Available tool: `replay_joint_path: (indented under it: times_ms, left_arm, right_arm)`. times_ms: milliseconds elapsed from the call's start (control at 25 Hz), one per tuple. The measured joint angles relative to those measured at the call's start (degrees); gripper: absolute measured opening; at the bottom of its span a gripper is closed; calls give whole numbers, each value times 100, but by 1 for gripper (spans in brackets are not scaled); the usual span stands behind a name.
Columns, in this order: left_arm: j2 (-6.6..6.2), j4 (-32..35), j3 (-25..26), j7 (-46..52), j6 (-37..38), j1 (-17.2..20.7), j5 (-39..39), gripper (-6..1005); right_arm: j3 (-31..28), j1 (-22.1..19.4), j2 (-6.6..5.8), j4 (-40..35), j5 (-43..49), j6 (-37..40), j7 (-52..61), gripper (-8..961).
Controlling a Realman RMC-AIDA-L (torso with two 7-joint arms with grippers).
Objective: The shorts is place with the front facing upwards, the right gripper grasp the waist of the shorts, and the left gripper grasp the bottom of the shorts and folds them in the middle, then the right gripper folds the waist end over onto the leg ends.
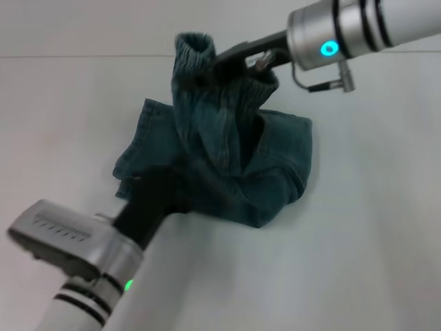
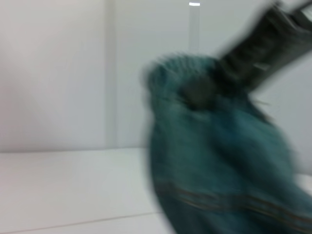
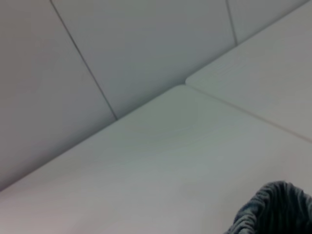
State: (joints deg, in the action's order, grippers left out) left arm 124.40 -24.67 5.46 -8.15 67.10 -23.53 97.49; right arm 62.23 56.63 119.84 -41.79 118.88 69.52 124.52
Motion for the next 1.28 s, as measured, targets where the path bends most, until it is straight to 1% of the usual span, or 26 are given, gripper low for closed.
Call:
replay_joint_path:
  times_ms: [160, 280, 480, 560, 600, 640, 760, 880, 960, 1040, 1080, 1120, 1160, 1200, 1240, 1280]
  left_arm:
    - [21, -61, 503, -412, 359, 397, 16, 1]
    - [20, -64, 648, -450, 636, 540, -3, 1]
    - [8, -55, 713, -450, 762, 549, 22, 14]
    - [6, -60, 713, -450, 777, 533, 24, 20]
    - [5, -63, 713, -450, 808, 530, 25, 23]
    - [6, -64, 715, -450, 848, 530, 26, 27]
    - [-7, -22, 717, -444, 1179, 555, 27, 36]
    - [-64, 154, 612, -143, 1535, 532, 167, 46]
    - [-140, 511, 470, 610, 1769, 466, 508, 52]
    - [-206, 925, 402, 1576, 1917, 399, 854, 59]
    - [-234, 1315, 350, 2505, 2041, 319, 1122, 62]
    - [-238, 1726, 257, 3222, 2150, 237, 1351, 80]
    - [-241, 2121, 135, 3884, 2243, 143, 1551, 98]
    - [-217, 2769, -166, 4756, 2335, -12, 1804, 116]
    - [-217, 2769, -166, 4756, 2335, -12, 1804, 134]
    - [-176, 3163, -396, 5145, 2353, -94, 1906, 152]
  right_arm:
    - [430, 67, 45, 114, -60, -343, 5, 130]
    - [630, 44, 53, 91, -164, -488, 15, 186]
    - [702, 57, 30, 5, -159, -503, 15, 279]
    - [736, 13, 22, -179, -158, -429, 26, 316]
    - [737, -97, 27, -368, -182, -406, 25, 335]
    - [746, -255, 39, -615, -231, -393, 16, 380]
    - [819, -962, 50, -1387, -598, -489, -159, 514]
    - [746, -1926, 3, -1973, -1330, -626, -664, 655]
    - [583, -2433, -12, -2047, -1859, -516, -1169, 750]
    - [368, -3033, -9, -1948, -2505, -243, -1917, 847]
    - [286, -3329, -1, -1832, -2866, -87, -2357, 896]
    - [249, -3558, 10, -1698, -3102, 27, -2681, 945]
    - [230, -3726, 9, -1549, -3315, 112, -2978, 944]
    - [224, -3902, 11, -1342, -3488, 218, -3279, 943]
    - [223, -3995, 6, -1110, -3595, 301, -3545, 942]
    - [221, -4048, 1, -909, -3631, 370, -3754, 942]
